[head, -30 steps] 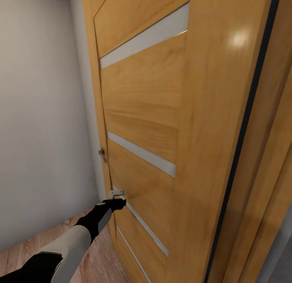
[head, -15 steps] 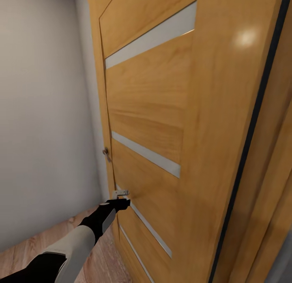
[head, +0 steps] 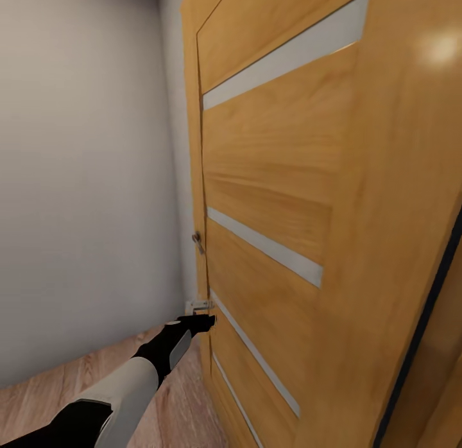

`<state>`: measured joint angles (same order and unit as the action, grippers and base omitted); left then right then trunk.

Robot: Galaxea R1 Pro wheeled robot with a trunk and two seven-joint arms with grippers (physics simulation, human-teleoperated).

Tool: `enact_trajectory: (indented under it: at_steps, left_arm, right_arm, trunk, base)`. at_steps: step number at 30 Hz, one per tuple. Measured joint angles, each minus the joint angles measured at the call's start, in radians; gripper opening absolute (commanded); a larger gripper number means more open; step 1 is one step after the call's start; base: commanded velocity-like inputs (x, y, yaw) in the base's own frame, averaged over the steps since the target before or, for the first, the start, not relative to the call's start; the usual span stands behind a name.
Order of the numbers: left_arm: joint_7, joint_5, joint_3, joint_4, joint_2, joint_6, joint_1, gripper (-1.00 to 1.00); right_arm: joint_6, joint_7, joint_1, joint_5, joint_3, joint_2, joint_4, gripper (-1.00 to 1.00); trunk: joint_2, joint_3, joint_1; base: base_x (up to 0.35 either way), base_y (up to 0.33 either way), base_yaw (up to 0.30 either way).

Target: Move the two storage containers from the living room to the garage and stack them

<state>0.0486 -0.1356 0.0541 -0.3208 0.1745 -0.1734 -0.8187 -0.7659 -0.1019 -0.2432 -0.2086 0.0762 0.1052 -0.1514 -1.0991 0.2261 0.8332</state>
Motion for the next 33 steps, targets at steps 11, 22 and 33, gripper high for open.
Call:
enact_trajectory:
  at_steps: [11, 22, 33]
  left_arm:
    - [0.000, 0.000, 0.000, 0.000, 0.000, 0.000, 0.000, 1.00]
    - [0.000, 0.000, 0.000, 0.000, 0.000, 0.000, 0.000, 1.00]
    - [0.000, 0.000, 0.000, 0.000, 0.000, 0.000, 0.000, 1.00]
  right_arm:
    - [0.000, 0.000, 0.000, 0.000, 0.000, 0.000, 0.000, 1.00]
    - [0.000, 0.000, 0.000, 0.000, 0.000, 0.000, 0.000, 1.00]
    - [0.000, 0.000, 0.000, 0.000, -0.001, 0.000, 0.000, 1.00]
  trunk:
    - [0.000, 0.000, 0.000]
    - [0.000, 0.000, 0.000]
    - [0.000, 0.000, 0.000]
  base:
    - [0.000, 0.000, 0.286]
    - [0.000, 0.000, 0.286]
    - [0.000, 0.000, 0.286]
